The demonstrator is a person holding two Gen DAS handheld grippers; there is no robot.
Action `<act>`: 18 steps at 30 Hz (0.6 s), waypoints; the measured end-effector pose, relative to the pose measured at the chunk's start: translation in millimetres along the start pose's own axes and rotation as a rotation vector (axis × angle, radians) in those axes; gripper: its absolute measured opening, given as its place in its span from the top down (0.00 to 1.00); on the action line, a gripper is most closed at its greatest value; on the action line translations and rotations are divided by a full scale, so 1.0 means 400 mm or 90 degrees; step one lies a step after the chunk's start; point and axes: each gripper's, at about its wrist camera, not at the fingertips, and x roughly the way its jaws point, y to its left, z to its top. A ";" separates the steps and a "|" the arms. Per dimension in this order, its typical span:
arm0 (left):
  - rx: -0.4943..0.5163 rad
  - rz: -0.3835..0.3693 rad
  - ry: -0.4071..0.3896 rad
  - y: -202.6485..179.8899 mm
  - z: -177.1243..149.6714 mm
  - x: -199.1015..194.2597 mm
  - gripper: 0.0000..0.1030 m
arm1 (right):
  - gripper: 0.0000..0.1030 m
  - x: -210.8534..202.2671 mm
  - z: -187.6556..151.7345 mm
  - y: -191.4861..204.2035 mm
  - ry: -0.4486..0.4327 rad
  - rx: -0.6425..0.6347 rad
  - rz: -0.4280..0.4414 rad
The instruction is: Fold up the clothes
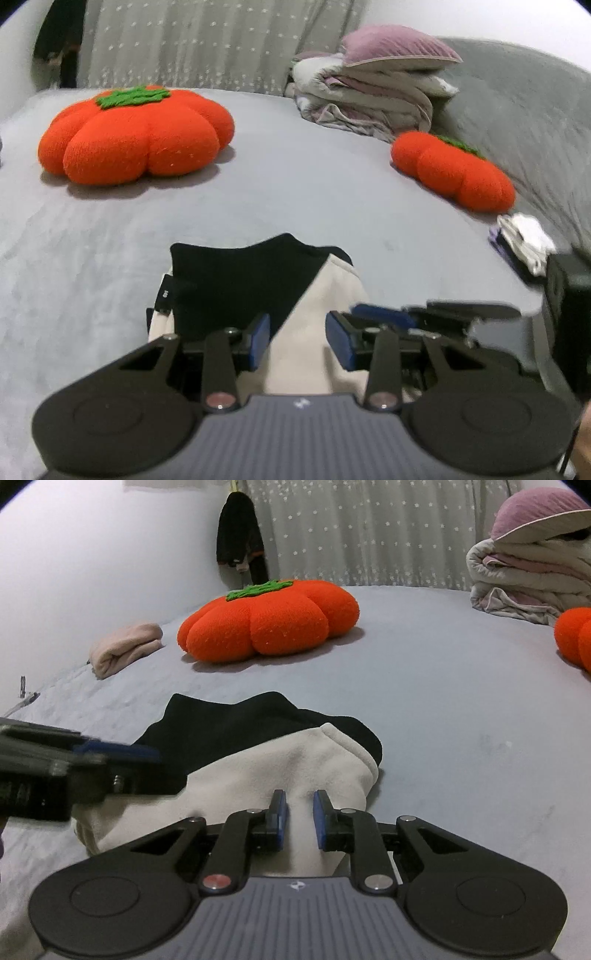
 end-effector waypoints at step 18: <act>0.027 0.076 0.056 -0.005 -0.018 0.071 0.68 | 0.80 -0.032 -0.001 0.054 -0.008 -0.027 -0.064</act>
